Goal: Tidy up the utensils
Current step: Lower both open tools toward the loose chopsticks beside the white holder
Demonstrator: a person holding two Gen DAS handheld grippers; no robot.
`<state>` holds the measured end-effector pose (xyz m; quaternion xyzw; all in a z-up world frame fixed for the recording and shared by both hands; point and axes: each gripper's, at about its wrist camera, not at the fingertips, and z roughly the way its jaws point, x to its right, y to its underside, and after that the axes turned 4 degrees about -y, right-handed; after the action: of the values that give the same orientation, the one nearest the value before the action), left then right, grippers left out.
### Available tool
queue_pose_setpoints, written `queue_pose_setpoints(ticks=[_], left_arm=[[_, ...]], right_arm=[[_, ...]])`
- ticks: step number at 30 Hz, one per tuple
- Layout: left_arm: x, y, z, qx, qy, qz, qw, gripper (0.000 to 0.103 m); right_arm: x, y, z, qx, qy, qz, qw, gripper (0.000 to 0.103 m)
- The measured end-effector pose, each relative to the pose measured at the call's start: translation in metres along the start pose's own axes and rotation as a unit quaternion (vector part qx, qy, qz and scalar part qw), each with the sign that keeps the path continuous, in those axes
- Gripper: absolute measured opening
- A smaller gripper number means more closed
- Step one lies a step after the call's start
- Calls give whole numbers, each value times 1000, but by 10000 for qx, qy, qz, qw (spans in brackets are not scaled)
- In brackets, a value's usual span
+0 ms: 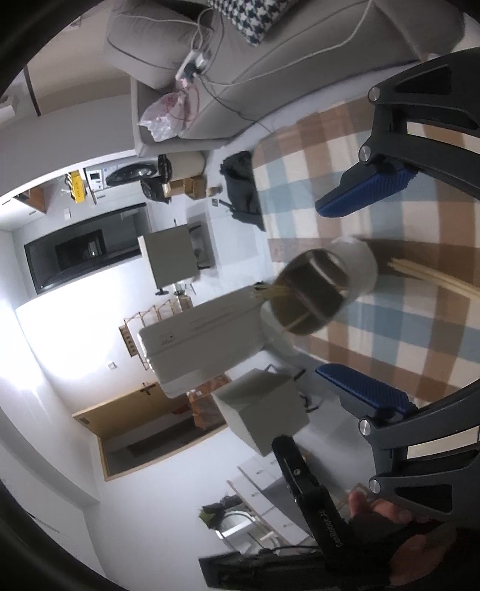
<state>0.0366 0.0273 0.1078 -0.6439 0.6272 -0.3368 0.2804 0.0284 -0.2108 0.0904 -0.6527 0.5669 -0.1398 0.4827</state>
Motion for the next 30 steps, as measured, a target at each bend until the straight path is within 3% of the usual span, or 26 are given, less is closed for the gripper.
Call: queue_pose_setpoints(ticks=[11, 22, 30], left_arm=[[-6, 57, 34, -527, -70, -271, 9982, 95], [-14, 102, 78, -1359, -126, -228, 9904, 95], [-40, 108, 107, -1837, -177, -632, 9808, 95]], right_arm=[[8, 55, 22, -639, 195, -110, 9977, 92], [39, 94, 71, -1531, 455, 237, 9869, 92], [61, 113, 125, -2546, 287, 774, 9635, 57]])
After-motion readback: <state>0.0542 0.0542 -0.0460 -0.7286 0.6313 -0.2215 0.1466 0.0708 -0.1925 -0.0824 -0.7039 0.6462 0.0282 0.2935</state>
